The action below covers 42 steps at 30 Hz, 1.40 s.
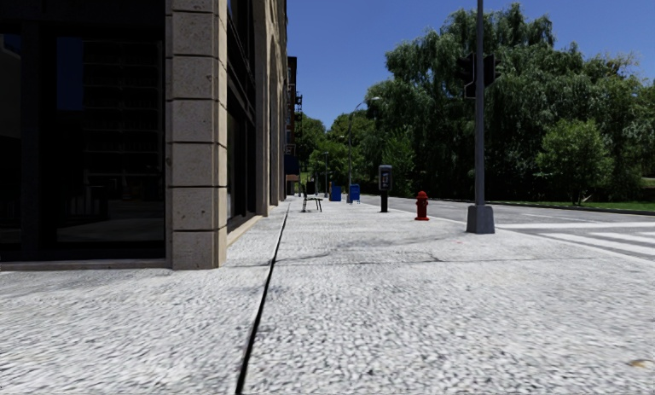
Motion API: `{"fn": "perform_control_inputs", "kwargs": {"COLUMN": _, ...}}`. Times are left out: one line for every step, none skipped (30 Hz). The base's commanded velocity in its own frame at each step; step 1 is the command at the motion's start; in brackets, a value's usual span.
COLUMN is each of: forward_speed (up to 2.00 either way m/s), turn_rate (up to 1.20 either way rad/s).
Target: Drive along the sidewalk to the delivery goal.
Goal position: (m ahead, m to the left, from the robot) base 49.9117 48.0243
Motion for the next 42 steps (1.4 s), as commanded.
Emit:
{"fn": "perform_control_inputs", "kwargs": {"forward_speed": 1.50, "turn_rate": 0.00}}
{"fn": "perform_control_inputs", "kwargs": {"forward_speed": 1.50, "turn_rate": 0.00}}
{"fn": "perform_control_inputs", "kwargs": {"forward_speed": 1.50, "turn_rate": 0.00}}
{"fn": "perform_control_inputs", "kwargs": {"forward_speed": 1.50, "turn_rate": 0.00}}
{"fn": "perform_control_inputs", "kwargs": {"forward_speed": 2.00, "turn_rate": 0.00}}
{"fn": "perform_control_inputs", "kwargs": {"forward_speed": 2.00, "turn_rate": 0.00}}
{"fn": "perform_control_inputs", "kwargs": {"forward_speed": 2.00, "turn_rate": 0.00}}
{"fn": "perform_control_inputs", "kwargs": {"forward_speed": 2.00, "turn_rate": 0.00}}
{"fn": "perform_control_inputs", "kwargs": {"forward_speed": 2.00, "turn_rate": 0.00}}
{"fn": "perform_control_inputs", "kwargs": {"forward_speed": 2.00, "turn_rate": 0.00}}
{"fn": "perform_control_inputs", "kwargs": {"forward_speed": 2.00, "turn_rate": 0.00}}
{"fn": "perform_control_inputs", "kwargs": {"forward_speed": 2.00, "turn_rate": 0.00}}
{"fn": "perform_control_inputs", "kwargs": {"forward_speed": 2.00, "turn_rate": 0.00}}
{"fn": "perform_control_inputs", "kwargs": {"forward_speed": 2.00, "turn_rate": 0.00}}
{"fn": "perform_control_inputs", "kwargs": {"forward_speed": 2.00, "turn_rate": 0.00}}
{"fn": "perform_control_inputs", "kwargs": {"forward_speed": 2.00, "turn_rate": 0.00}}
{"fn": "perform_control_inputs", "kwargs": {"forward_speed": 2.00, "turn_rate": 0.00}}
{"fn": "perform_control_inputs", "kwargs": {"forward_speed": 2.00, "turn_rate": 0.00}}
{"fn": "perform_control_inputs", "kwargs": {"forward_speed": 2.00, "turn_rate": 0.00}}
{"fn": "perform_control_inputs", "kwargs": {"forward_speed": 2.00, "turn_rate": 0.00}}
{"fn": "perform_control_inputs", "kwargs": {"forward_speed": 2.00, "turn_rate": 0.00}}
{"fn": "perform_control_inputs", "kwargs": {"forward_speed": 2.00, "turn_rate": 0.00}}
{"fn": "perform_control_inputs", "kwargs": {"forward_speed": 2.00, "turn_rate": 0.00}}
{"fn": "perform_control_inputs", "kwargs": {"forward_speed": 2.00, "turn_rate": 0.00}}
{"fn": "perform_control_inputs", "kwargs": {"forward_speed": 2.00, "turn_rate": 0.00}}
{"fn": "perform_control_inputs", "kwargs": {"forward_speed": 2.00, "turn_rate": 0.00}}
{"fn": "perform_control_inputs", "kwargs": {"forward_speed": 2.00, "turn_rate": 0.00}}
{"fn": "perform_control_inputs", "kwargs": {"forward_speed": 2.00, "turn_rate": 0.00}}
{"fn": "perform_control_inputs", "kwargs": {"forward_speed": 2.00, "turn_rate": 0.00}}
{"fn": "perform_control_inputs", "kwargs": {"forward_speed": 2.00, "turn_rate": 0.00}}
{"fn": "perform_control_inputs", "kwargs": {"forward_speed": 2.00, "turn_rate": 0.00}}
{"fn": "perform_control_inputs", "kwargs": {"forward_speed": 2.00, "turn_rate": 0.00}}
{"fn": "perform_control_inputs", "kwargs": {"forward_speed": 2.00, "turn_rate": 0.00}}
{"fn": "perform_control_inputs", "kwargs": {"forward_speed": 2.00, "turn_rate": 0.00}}
{"fn": "perform_control_inputs", "kwargs": {"forward_speed": 2.00, "turn_rate": -0.09}}
{"fn": "perform_control_inputs", "kwargs": {"forward_speed": 2.00, "turn_rate": -0.15}}
{"fn": "perform_control_inputs", "kwargs": {"forward_speed": 2.00, "turn_rate": -0.15}}
{"fn": "perform_control_inputs", "kwargs": {"forward_speed": 2.00, "turn_rate": -0.17}}
{"fn": "perform_control_inputs", "kwargs": {"forward_speed": 2.00, "turn_rate": -0.18}}
{"fn": "perform_control_inputs", "kwargs": {"forward_speed": 2.00, "turn_rate": -0.18}}
{"fn": "perform_control_inputs", "kwargs": {"forward_speed": 2.00, "turn_rate": -0.18}}
{"fn": "perform_control_inputs", "kwargs": {"forward_speed": 2.00, "turn_rate": -0.21}}
